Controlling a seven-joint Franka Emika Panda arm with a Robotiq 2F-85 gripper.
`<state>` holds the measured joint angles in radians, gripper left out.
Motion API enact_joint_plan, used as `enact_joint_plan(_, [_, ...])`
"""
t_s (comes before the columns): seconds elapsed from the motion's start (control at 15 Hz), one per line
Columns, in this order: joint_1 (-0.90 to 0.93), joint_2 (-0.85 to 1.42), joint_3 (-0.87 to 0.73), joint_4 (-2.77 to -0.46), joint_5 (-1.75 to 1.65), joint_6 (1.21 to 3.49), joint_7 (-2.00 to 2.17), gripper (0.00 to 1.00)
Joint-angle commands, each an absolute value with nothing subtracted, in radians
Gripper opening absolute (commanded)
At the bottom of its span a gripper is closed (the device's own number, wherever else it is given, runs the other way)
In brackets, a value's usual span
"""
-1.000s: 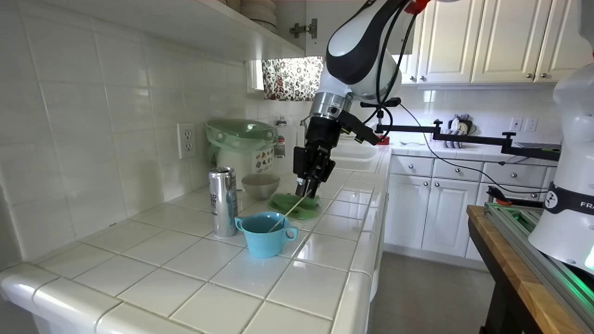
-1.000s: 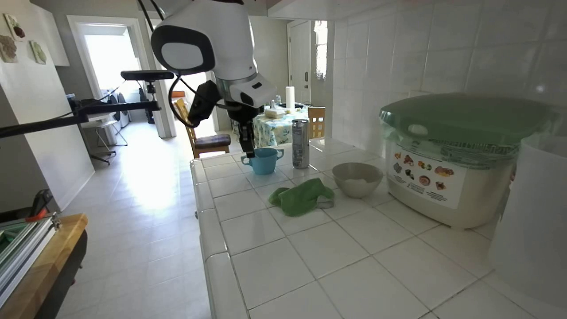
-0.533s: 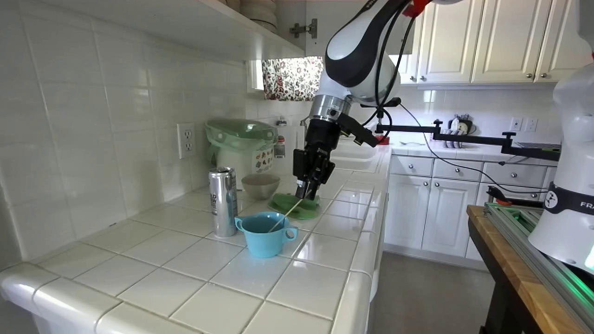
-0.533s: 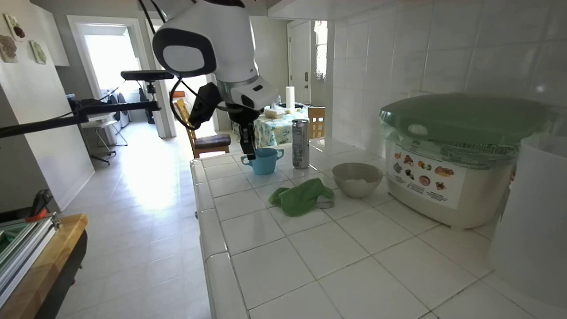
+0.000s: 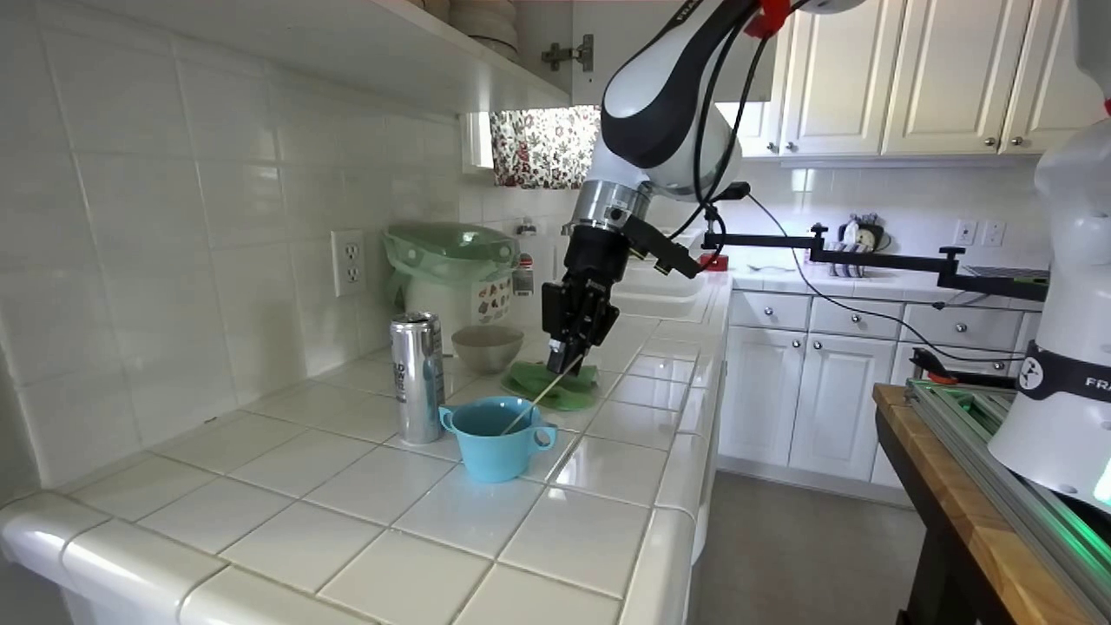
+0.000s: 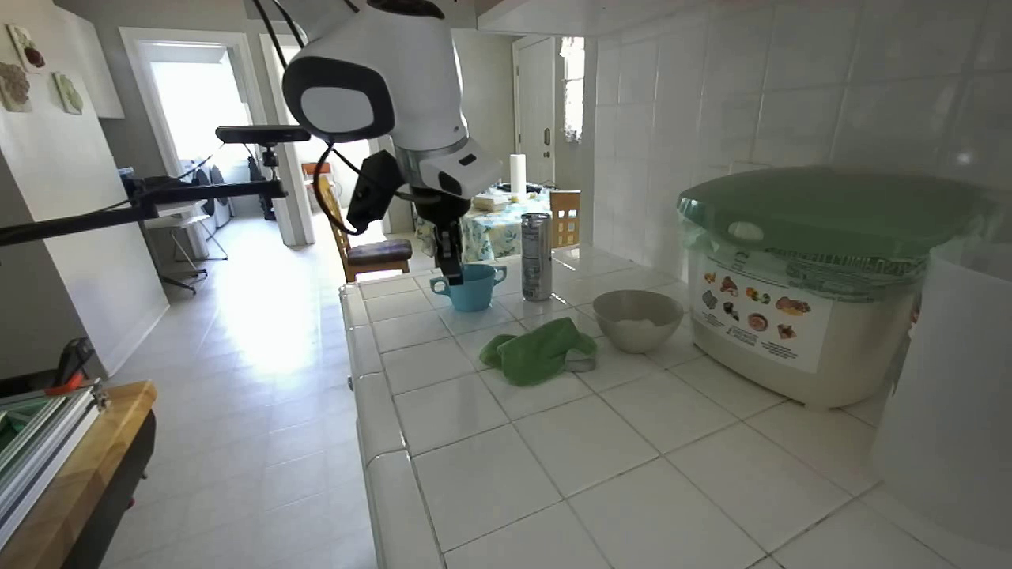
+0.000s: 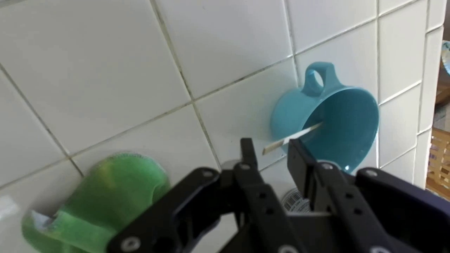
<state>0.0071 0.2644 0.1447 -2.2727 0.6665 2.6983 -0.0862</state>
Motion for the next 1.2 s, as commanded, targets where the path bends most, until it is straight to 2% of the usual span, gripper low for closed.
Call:
enact_joint_plan(0.0, [0.013, 0.270, 0.141, -2.258, 0.643, 2.702, -0.068, 0.33])
enact_joint_plan(0.8, [0.021, 0.261, 0.150, -2.265, 0.649, 2.700, -0.066, 0.31])
enact_joint_plan(0.87, [0.023, 0.260, 0.150, -2.266, 0.649, 2.701, -0.066, 0.24])
enact_joint_plan(0.93, [0.024, 0.260, 0.150, -2.266, 0.648, 2.700, -0.064, 0.23])
enact_joint_plan(1.0, [0.026, 0.260, 0.149, -2.267, 0.647, 2.699, -0.062, 0.48])
enact_joint_plan(1.07, [0.026, 0.261, 0.149, -2.268, 0.647, 2.698, -0.061, 0.46])
enact_joint_plan(1.13, [0.026, 0.261, 0.149, -2.268, 0.648, 2.698, -0.061, 0.48])
